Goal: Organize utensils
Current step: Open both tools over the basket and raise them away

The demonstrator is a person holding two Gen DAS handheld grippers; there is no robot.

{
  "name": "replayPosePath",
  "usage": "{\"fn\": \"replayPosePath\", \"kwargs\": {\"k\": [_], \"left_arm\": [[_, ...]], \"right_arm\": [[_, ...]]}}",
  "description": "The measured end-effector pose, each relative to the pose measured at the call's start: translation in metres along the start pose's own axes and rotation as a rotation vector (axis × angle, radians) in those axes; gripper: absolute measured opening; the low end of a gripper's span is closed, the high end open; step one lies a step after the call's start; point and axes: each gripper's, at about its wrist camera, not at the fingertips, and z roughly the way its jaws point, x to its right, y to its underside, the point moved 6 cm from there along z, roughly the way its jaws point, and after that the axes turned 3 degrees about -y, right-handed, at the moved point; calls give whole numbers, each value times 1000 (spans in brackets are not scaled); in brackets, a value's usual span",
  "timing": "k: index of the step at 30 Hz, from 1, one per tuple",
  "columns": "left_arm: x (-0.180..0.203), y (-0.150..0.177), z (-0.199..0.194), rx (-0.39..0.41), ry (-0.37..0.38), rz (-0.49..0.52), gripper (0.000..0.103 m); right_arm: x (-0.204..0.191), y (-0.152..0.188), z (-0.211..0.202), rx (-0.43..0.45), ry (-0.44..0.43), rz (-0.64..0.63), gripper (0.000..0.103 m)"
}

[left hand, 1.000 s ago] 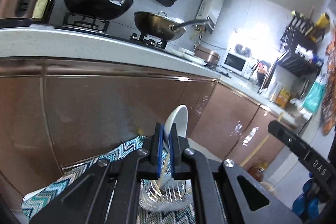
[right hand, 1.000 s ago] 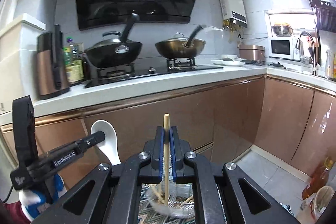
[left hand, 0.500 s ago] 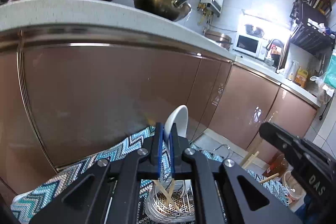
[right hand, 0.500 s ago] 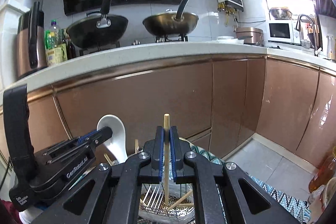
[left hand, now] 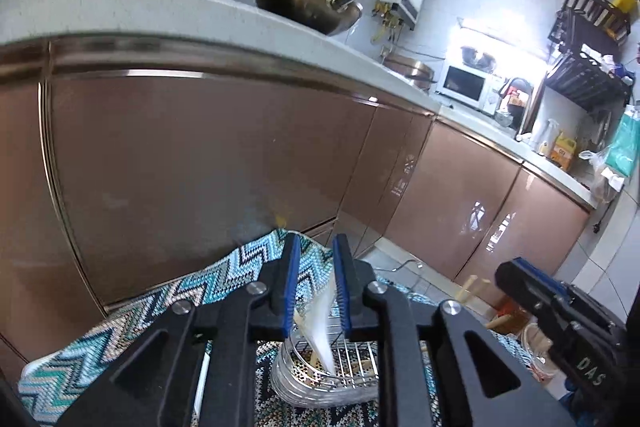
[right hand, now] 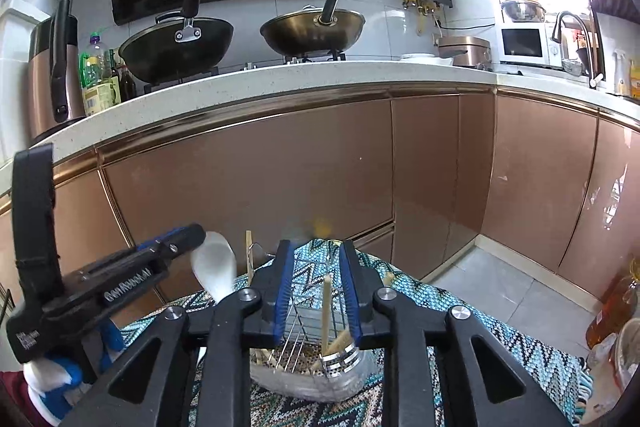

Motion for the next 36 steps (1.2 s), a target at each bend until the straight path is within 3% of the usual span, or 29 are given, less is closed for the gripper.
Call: {"fn": "replayPosePath", "kwargs": {"k": [10, 13, 18, 36], "left_arm": [[-13, -14, -69, 18, 15, -6, 17], [-18, -17, -95, 27, 16, -16, 24], [-30, -23, -143, 50, 21, -16, 25], [-99, -38, -299, 133, -48, -49, 25]], "right_arm": [[-17, -6, -50, 26, 24, 7, 31], [-22, -8, -73, 44, 30, 13, 33], [-33, -12, -117, 73, 54, -6, 40], [-94, -26, -249, 204, 74, -86, 43]]}}
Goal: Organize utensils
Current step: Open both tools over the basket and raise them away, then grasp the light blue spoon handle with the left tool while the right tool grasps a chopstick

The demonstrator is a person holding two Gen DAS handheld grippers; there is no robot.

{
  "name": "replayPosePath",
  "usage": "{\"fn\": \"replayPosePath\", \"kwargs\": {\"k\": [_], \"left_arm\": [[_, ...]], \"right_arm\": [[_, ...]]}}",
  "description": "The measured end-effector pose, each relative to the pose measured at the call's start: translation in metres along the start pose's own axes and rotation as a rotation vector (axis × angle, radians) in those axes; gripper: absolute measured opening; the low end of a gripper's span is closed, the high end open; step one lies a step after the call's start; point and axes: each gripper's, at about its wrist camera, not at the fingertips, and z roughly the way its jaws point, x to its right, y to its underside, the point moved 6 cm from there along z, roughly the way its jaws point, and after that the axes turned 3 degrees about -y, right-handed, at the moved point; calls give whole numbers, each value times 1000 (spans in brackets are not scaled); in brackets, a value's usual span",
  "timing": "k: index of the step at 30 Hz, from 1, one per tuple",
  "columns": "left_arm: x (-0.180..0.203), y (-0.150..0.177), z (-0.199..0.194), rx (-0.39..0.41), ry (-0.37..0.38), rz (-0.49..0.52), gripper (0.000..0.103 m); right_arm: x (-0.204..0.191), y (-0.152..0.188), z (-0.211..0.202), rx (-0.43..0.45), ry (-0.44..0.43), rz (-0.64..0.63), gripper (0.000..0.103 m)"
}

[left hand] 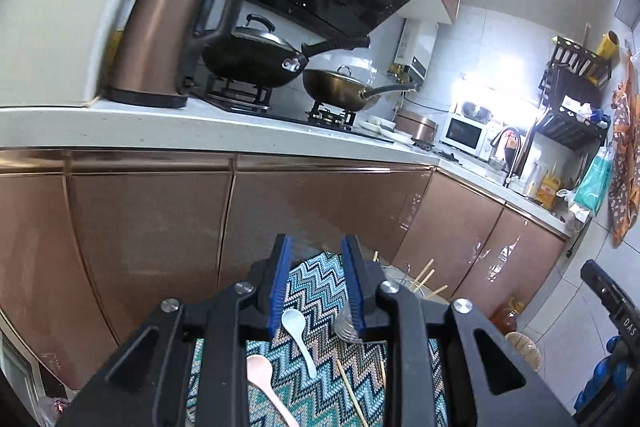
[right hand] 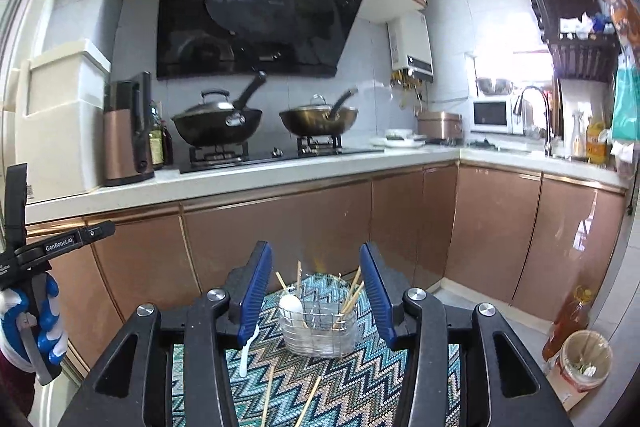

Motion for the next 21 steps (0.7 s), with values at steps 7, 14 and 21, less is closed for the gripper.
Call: {"fn": "replayPosePath", "kwargs": {"k": [7, 14, 21], "left_arm": [[-7, 2, -5, -38, 12, -12, 25], [-13, 26, 33, -145, 17, -28, 25], [-22, 61, 91, -290, 12, -49, 25]], "right_arm": [[-16, -8, -12, 7, -8, -26, 43], [-11, 10, 16, -69, -15, -3, 43], [-8, 48, 63, -197, -44, 24, 43]]}}
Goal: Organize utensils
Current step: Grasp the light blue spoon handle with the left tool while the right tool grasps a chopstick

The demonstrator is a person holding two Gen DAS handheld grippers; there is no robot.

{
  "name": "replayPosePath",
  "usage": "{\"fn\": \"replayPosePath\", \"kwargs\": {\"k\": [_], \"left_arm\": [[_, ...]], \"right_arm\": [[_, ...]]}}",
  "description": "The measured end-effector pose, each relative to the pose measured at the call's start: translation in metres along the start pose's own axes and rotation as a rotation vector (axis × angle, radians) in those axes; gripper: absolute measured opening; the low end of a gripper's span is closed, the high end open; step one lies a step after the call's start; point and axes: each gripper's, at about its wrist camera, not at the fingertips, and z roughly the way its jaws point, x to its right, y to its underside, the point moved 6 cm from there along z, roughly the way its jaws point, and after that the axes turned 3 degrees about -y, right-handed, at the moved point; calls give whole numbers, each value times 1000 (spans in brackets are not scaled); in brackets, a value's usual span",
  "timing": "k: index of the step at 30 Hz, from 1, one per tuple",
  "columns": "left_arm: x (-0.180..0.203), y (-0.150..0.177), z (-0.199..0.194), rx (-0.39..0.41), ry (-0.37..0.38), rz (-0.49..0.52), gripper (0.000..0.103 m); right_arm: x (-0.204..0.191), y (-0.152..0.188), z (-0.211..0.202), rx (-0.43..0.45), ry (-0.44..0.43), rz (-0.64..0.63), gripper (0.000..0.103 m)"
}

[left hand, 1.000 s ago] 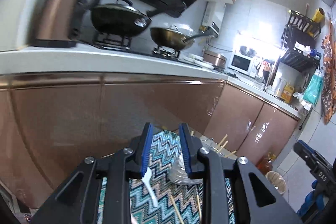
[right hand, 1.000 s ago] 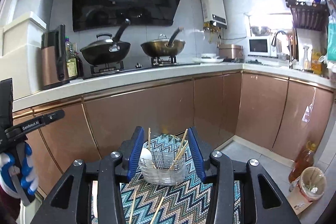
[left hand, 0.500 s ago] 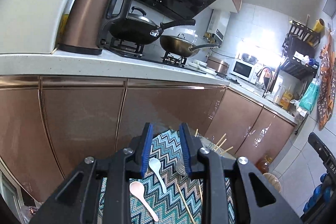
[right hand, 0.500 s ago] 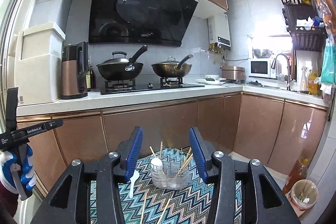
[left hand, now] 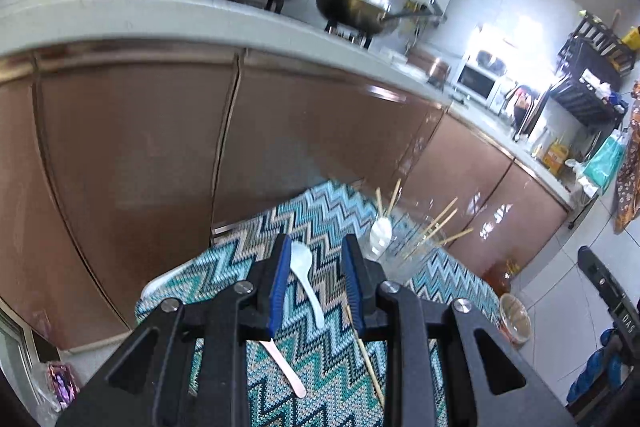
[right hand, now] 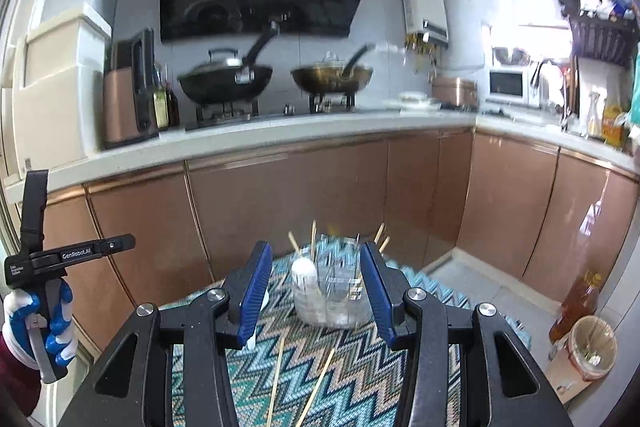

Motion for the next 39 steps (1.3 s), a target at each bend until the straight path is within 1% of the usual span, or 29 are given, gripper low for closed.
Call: {"fn": "replayPosePath", "kwargs": {"k": [4, 5, 9, 12, 15, 19, 20, 22, 24, 27, 32, 36, 39], "left_arm": [[-4, 9, 44, -113, 21, -16, 25], [-7, 12, 56, -148, 27, -22, 25], [-16, 25, 105, -295, 46, -50, 25], [-20, 36, 142, -390, 45, -52, 25], [-26, 48, 178, -490, 63, -86, 25], [-33, 60, 219, -580, 74, -124, 25], [-34, 63, 229, -600, 76, -135, 25], [-36, 65, 245, -626, 73, -143, 25], [-39, 66, 259, -638, 54, -139, 25], [-41, 67, 278, -663, 48, -139, 25], [-42, 70, 297, -697, 43, -120, 25], [-40, 72, 309, -721, 44, -112, 25], [-37, 72, 316, -730, 41, -102, 24]], "right_arm": [[1, 21, 37, -99, -29, 6, 43], [2, 29, 48, -151, -19, 5, 43], [1, 57, 92, -288, -53, -15, 43], [1, 81, 121, -387, -91, -13, 41], [0, 104, 146, -476, -131, -2, 37], [0, 136, 180, -599, -189, 29, 33], [-1, 140, 186, -617, -194, 31, 32], [-1, 151, 203, -669, -215, 39, 29], [-2, 157, 216, -701, -224, 36, 25], [-6, 166, 235, -748, -235, 22, 22], [-14, 184, 256, -835, -257, 1, 15], [-15, 195, 266, -887, -263, 0, 13], [-16, 195, 270, -895, -267, 3, 13]]}}
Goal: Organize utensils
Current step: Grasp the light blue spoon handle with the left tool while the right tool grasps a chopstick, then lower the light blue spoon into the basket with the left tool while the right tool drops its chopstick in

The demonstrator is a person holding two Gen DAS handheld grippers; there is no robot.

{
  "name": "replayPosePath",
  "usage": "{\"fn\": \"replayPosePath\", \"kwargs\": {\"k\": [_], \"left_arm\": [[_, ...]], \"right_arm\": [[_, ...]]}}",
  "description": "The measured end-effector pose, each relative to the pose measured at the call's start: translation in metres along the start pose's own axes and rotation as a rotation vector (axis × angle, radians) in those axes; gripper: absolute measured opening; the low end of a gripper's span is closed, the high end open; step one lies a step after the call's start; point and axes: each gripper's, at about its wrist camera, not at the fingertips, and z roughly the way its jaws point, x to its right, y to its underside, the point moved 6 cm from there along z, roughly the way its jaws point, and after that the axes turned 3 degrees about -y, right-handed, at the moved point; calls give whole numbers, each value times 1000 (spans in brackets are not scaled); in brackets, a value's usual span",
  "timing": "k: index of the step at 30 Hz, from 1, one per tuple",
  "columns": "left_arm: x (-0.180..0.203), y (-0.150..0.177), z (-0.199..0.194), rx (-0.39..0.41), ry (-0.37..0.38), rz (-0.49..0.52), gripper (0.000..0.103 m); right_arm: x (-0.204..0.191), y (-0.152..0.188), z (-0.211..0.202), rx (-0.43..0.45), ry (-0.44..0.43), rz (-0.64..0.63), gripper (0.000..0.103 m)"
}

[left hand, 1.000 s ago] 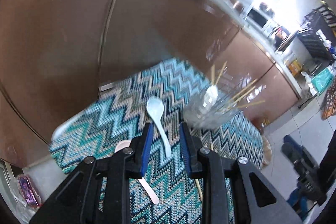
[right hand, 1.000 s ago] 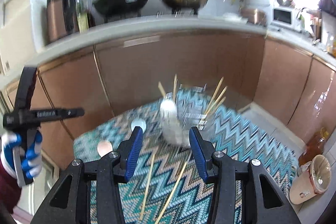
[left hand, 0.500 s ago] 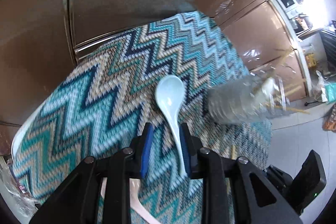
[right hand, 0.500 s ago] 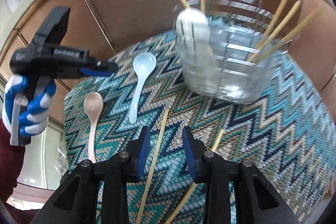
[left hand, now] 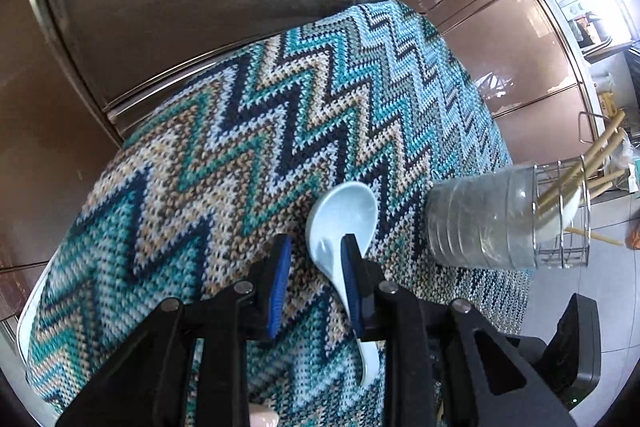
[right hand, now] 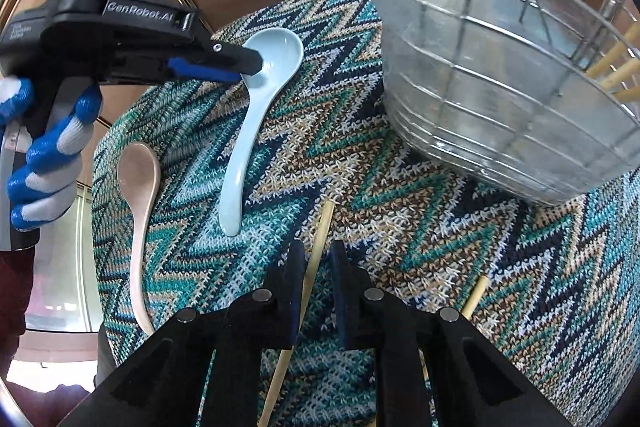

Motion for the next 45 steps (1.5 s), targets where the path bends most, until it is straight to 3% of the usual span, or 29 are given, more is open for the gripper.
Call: {"fn": "replayPosePath", "kwargs": {"k": [11, 21, 33, 40, 45], "left_arm": [[6, -3, 9, 9, -43, -5, 7], [13, 12, -26, 145, 6, 18, 6], [26, 55, -111, 310, 78, 16, 6], [40, 86, -156, 373, 103, 37, 6], [59, 97, -197, 463, 111, 75, 6]], "right_arm": [[-4, -8, 8, 5, 19, -9, 9], [-9, 4, -15, 108, -35, 70, 6], [-30, 46, -112, 385, -54, 90, 6], [-49, 73, -164, 518, -21, 72, 6], [-62, 76, -204, 646, -6, 47, 6]]}}
